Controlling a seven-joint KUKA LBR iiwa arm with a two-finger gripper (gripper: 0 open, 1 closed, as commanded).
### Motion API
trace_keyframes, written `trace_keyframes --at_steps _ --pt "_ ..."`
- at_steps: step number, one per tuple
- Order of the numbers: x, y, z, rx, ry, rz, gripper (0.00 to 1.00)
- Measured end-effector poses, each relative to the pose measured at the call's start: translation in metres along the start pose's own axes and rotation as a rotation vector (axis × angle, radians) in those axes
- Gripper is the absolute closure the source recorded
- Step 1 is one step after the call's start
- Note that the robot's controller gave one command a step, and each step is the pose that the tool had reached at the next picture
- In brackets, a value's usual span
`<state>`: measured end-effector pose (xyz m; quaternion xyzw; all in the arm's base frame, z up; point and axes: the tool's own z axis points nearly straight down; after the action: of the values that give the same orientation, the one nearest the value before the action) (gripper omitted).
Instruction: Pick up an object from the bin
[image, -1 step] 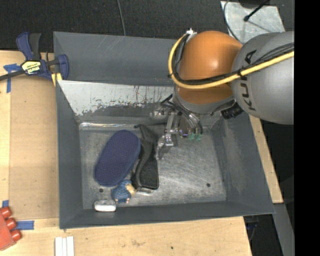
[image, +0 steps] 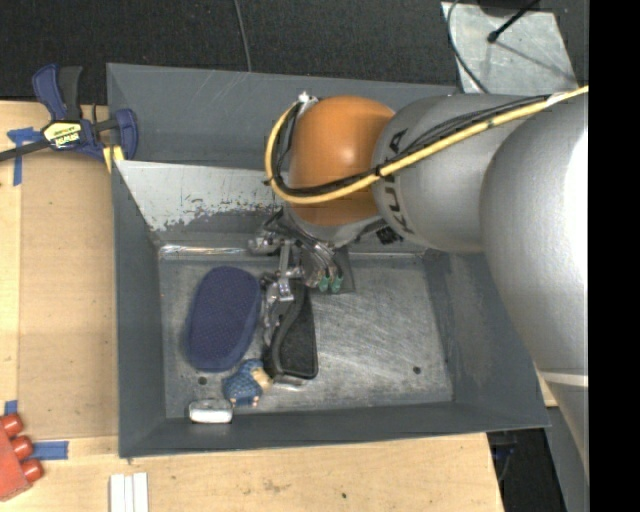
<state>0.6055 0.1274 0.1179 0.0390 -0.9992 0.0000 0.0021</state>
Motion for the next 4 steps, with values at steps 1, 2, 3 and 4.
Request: trace_keyframes --at_steps 1,2,3,4 --pt "0.009 -0.037 0.020 -0.001 -0.020 -0.012 0.00" --pt "0.011 0.033 -0.031 -0.005 -0.015 -0.035 0.00" --pt "-0.010 -0.012 0.038 0.002 -0.002 -0.001 0.00" --pt "-0.017 0.054 0.044 0.001 -0.014 -0.182 0.00"
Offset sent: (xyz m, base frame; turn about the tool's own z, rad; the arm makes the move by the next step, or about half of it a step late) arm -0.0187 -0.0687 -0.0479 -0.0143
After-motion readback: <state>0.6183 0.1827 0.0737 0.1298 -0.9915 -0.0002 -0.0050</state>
